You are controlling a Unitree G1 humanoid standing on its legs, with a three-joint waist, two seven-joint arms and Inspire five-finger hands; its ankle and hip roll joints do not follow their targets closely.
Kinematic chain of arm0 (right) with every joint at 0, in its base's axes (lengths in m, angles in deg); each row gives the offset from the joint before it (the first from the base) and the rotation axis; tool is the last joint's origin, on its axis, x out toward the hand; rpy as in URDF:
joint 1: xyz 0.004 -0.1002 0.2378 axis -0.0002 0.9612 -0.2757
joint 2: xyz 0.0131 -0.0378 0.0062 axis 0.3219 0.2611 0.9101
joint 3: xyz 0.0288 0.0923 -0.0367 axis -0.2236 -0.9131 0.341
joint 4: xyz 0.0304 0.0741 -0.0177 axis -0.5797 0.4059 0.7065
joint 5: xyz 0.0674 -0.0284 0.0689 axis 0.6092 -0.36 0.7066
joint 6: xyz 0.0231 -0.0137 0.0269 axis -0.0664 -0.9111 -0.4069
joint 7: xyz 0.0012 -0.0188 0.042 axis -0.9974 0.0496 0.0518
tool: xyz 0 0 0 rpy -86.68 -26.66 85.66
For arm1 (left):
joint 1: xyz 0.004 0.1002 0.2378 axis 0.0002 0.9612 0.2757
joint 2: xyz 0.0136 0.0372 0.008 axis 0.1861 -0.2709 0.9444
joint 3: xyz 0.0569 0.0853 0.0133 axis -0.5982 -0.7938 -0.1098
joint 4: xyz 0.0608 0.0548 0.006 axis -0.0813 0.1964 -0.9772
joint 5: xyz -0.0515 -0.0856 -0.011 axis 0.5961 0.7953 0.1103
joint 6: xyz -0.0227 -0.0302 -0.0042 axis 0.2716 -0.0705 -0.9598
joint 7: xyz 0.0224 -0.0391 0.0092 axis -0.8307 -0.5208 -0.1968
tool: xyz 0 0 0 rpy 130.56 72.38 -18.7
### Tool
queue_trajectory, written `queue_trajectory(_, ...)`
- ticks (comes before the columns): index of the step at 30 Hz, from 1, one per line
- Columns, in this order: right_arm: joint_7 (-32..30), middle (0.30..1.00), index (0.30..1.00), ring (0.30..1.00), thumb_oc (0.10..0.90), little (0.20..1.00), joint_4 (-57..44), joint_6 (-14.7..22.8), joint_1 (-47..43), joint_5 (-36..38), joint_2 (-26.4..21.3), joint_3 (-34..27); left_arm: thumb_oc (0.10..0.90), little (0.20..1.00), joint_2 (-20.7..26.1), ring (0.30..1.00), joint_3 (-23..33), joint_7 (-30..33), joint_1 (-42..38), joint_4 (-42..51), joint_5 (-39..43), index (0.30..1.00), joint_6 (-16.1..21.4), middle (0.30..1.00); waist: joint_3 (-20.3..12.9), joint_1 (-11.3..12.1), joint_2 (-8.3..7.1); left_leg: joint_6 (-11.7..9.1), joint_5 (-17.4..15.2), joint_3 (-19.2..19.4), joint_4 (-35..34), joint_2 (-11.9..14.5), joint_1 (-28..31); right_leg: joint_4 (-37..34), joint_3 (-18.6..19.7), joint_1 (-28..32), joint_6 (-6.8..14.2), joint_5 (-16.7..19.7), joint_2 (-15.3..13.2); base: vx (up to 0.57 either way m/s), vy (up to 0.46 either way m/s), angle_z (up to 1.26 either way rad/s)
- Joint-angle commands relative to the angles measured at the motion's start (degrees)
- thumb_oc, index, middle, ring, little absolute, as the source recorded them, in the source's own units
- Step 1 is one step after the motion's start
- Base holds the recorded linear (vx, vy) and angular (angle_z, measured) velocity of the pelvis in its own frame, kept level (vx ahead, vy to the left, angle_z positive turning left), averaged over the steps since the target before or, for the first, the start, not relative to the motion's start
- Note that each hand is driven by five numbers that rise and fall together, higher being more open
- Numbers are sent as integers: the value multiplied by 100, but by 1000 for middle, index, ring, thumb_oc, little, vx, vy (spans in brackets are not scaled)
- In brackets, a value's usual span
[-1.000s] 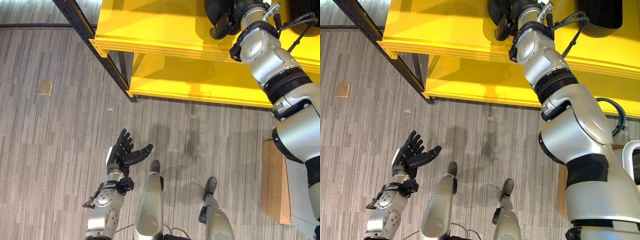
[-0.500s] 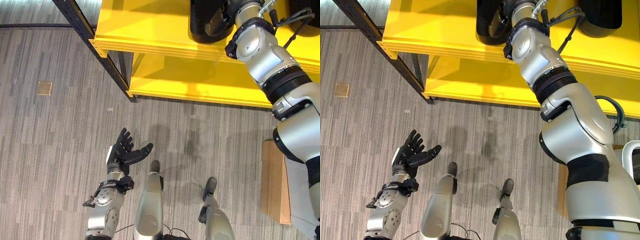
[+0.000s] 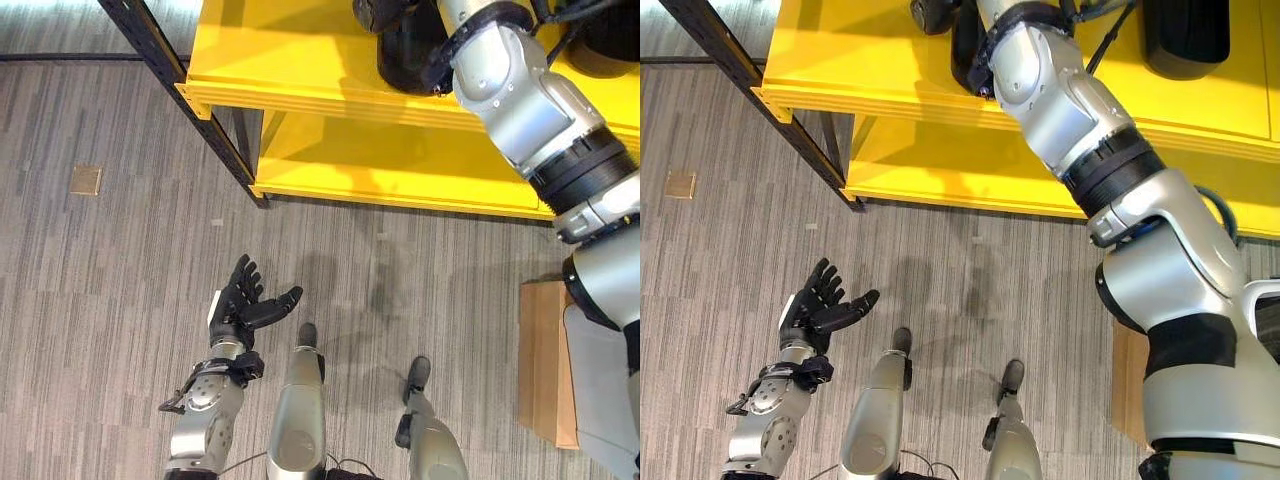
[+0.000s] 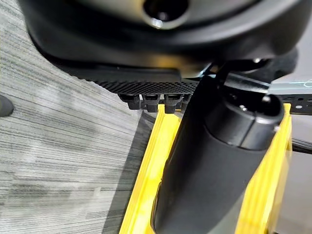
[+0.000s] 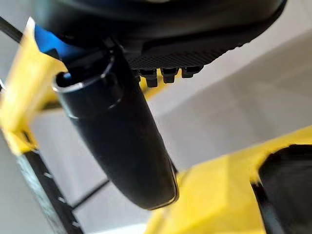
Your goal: Move parts from the plastic box to the shelf.
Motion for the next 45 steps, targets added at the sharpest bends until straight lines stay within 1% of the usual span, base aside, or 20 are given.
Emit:
queue_trajectory(1, -370, 1000, 1000, 1000, 900, 1000, -1215, 250, -332, -433, -257, -611, 900, 1000, 272, 1000, -81, -21, 149, 736, -3, 1000, 407, 1000, -83, 37, 84, -375, 1071, -42, -1314, 556, 394, 260, -143, 1310, -68, -91, -525, -68, -25, 3)
queue_trajectory(5, -153, 1000, 1000, 1000, 900, 1000, -2331, 323, 815, -436, -370, -1390, 900, 1000, 220, 1000, -87, -44, 152, 726, -100, 1000, 369, 1000, -83, -56, 61, -350, 1147, 3, -1417, 532, 504, 259, -132, 1319, -61, -82, -533, -48, -35, 1)
queue_trajectory(6, -9, 1000, 1000, 1000, 900, 1000, -2764, 356, 1462, -360, -301, -1723, 900, 1000, 206, 1000, -82, -76, 185, 704, -142, 1000, 348, 1000, -128, -83, 25, -350, 1110, 32, -1493, 532, 633, 234, -142, 1382, -64, -135, -529, -9, -53, 4)
queue_trajectory(7, -8, 1000, 1000, 1000, 900, 1000, -2769, 354, 1469, -361, -301, -1728, 900, 1000, 209, 1000, -84, -76, 187, 704, -141, 1000, 348, 1000, -124, -79, 24, -352, 1104, 35, -1491, 533, 642, 232, -141, 1391, -64, -137, -530, -8, -58, 3)
queue_trajectory(8, 101, 1000, 1000, 1000, 900, 1000, -3006, 380, 1866, -262, -285, -1881, 900, 1000, 182, 1000, -56, -97, 233, 711, -176, 1000, 333, 1000, -181, -105, 8, -342, 1122, 47, -1542, 537, 677, 219, -144, 1375, -62, -138, -528, -48, -24, -6)
queue_trajectory(11, 378, 1000, 1000, 1000, 900, 1000, -3757, 438, 3251, 255, 58, -2559, 900, 1000, 122, 1000, 32, -151, 363, 672, -236, 1000, 304, 1000, -351, -202, -31, -328, 1174, 75, -1695, 545, 782, 180, -160, 1345, -46, -151, -520, -22, -53, -5)
queue_trajectory(16, 896, 1000, 1000, 1000, 900, 1000, -4635, 417, 5323, 1038, 577, -3234, 900, 1000, -57, 1000, 212, -339, 668, 670, -433, 1000, 185, 1000, -785, -399, -107, -279, 1264, 145, -2088, 555, 1104, 95, -148, 1318, -15, -195, -484, -6, -62, -5)
queue_trajectory(17, 1075, 1000, 1000, 1000, 900, 1000, -4840, 399, 5952, 1490, 890, -3398, 900, 1000, -119, 1000, 210, -398, 756, 623, -489, 1000, 152, 1000, -961, -456, -148, -253, 1295, 190, -2263, 571, 1268, 61, -155, 1317, -11, -209, -454, 8, -65, -10)
queue_trajectory(20, 1228, 1000, 1000, 1000, 900, 1000, -5049, 352, 6477, 1823, 1109, -3599, 900, 1000, -168, 1000, 234, -461, 856, 581, -552, 1000, 99, 1000, -1152, -502, -170, -230, 1329, 254, -2478, 548, 1463, 30, -132, 1314, -8, -217, -435, 23, -47, -11)
queue_trajectory(21, 1365, 1000, 1000, 1000, 900, 1000, -5166, 324, 6898, 2061, 1254, -3758, 900, 1000, -193, 1000, 303, -516, 931, 548, -611, 1000, 82, 1000, -1338, -567, -181, -195, 1356, 295, -2720, 542, 1651, -24, -111, 1316, -7, -237, -414, 20, -35, -18)
queue_trajectory(22, 1365, 1000, 1000, 1000, 900, 1000, -5169, 322, 6903, 2061, 1254, -3759, 900, 1000, -192, 1000, 301, -516, 935, 548, -611, 1000, 82, 1000, -1339, -561, -182, -195, 1361, 302, -2732, 541, 1662, -25, -107, 1318, -7, -237, -415, 17, -37, -17)
queue_trajectory(24, 1588, 1000, 1000, 1000, 900, 1000, -5297, 292, 7514, 2433, 1507, -3973, 900, 1000, -298, 1000, 371, -564, 1042, 462, -653, 1000, 65, 1000, -1568, -660, -183, -145, 1380, 381, -2992, 531, 1902, -39, -71, 1315, -5, -256, -376, 5, -31, -6)
queue_trajectory(27, 1761, 1000, 1000, 1000, 900, 1000, -5317, 260, 7997, 2662, 1718, -4213, 900, 1000, -366, 1000, 423, -606, 1120, 368, -666, 1000, 71, 1000, -1709, -747, -177, -118, 1390, 423, -3126, 539, 2064, -22, -42, 1336, -6, -271, -347, -3, -25, -1)
queue_trajectory(30, 2176, 1000, 1000, 1000, 900, 1000, -5089, 202, 8802, 3033, 2322, -4441, 900, 1000, -596, 1000, 544, -669, 1191, 211, -628, 1000, 104, 1000, -1957, -896, -133, -46, 1347, 466, -3278, 552, 2311, 22, -4, 1380, -19, -332, -291, 2, -37, -8)
queue_trajectory(31, 2178, 1000, 1000, 1000, 900, 1000, -5088, 203, 8805, 3033, 2322, -4441, 900, 1000, -596, 1000, 543, -670, 1195, 211, -628, 1000, 104, 1000, -1960, -895, -132, -47, 1347, 468, -3279, 552, 2311, 23, -3, 1379, -19, -333, -290, -16, -56, -7)
queue_trajectory(32, 2352, 1000, 1000, 1000, 900, 1000, -5032, 190, 9194, 3068, 2515, -4595, 900, 1000, -671, 1000, 591, -721, 1212, 255, -611, 1000, 111, 1000, -2084, -995, -111, -24, 1324, 476, -3287, 579, 2387, 58, 25, 1384, -15, -342, -253, -8, -36, 0)
queue_trajectory(34, 2391, 1000, 1000, 1000, 900, 1000, -4967, 201, 9313, 3084, 2602, -4697, 900, 1000, -694, 1000, 613, -723, 1214, 222, -617, 1000, 134, 1000, -2134, -1029, -98, -16, 1316, 480, -3287, 588, 2427, 72, 19, 1392, -14, -348, -242, -20, -48, 3)
queue_trajectory(35, 2476, 1000, 1000, 1000, 900, 1000, -4617, 159, 9522, 3281, 2965, -4805, 900, 1000, -733, 1000, 614, -746, 1165, 152, -641, 1000, 166, 1000, -2219, -1105, -66, 23, 1330, 492, -3287, 608, 2469, 136, 51, 1375, -13, -340, -208, -29, -45, 5)
queue_trajectory(39, 2668, 1000, 1000, 1000, 900, 1000, -4309, 128, 9766, 3281, 3096, -4895, 900, 1000, -733, 1000, 674, -768, 1115, 30, -697, 1000, 183, 1000, -2292, -1204, -26, 59, 1294, 490, -3287, 632, 2554, 192, 84, 1391, -8, -358, -175, -25, -28, -3)
queue_trajectory(45, 2961, 1000, 1000, 1000, 900, 1000, -3750, 65, 10141, 3596, 3525, -4966, 900, 1000, -873, 1000, 723, -766, 1131, 22, -622, 1000, 243, 1000, -2371, -1343, 72, 99, 1251, 448, -3287, 704, 2652, 332, 183, 1356, -7, -390, -99, -32, -19, -2)
